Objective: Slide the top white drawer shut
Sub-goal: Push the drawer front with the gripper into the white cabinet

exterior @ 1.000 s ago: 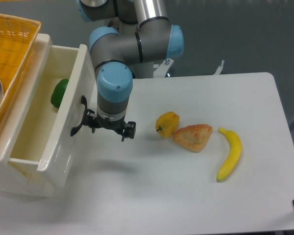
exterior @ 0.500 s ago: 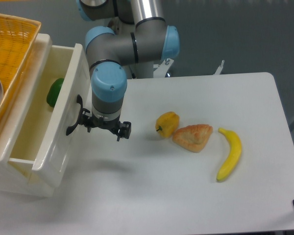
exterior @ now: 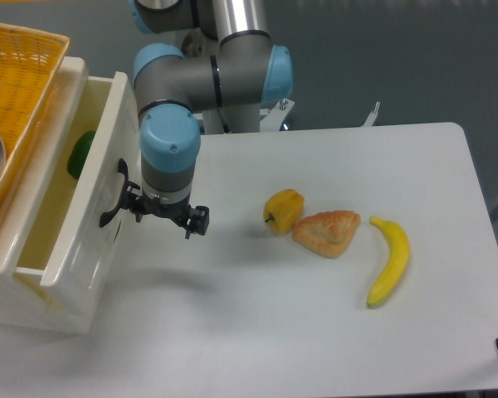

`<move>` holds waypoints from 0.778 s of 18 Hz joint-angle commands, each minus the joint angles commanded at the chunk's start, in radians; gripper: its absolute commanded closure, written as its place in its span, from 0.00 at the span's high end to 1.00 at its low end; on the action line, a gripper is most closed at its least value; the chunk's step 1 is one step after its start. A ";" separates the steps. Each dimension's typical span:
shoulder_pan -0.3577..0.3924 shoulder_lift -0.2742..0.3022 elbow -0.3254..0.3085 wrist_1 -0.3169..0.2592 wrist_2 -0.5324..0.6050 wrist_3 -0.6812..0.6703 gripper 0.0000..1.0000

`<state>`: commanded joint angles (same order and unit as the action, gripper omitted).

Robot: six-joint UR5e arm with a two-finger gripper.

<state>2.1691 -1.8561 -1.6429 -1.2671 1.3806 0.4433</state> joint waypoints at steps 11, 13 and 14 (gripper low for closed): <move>-0.031 0.000 -0.002 -0.002 0.000 0.000 1.00; -0.032 0.000 0.002 0.000 0.000 0.000 1.00; -0.038 0.000 0.003 0.000 0.000 0.000 1.00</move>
<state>2.1308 -1.8561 -1.6398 -1.2671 1.3806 0.4433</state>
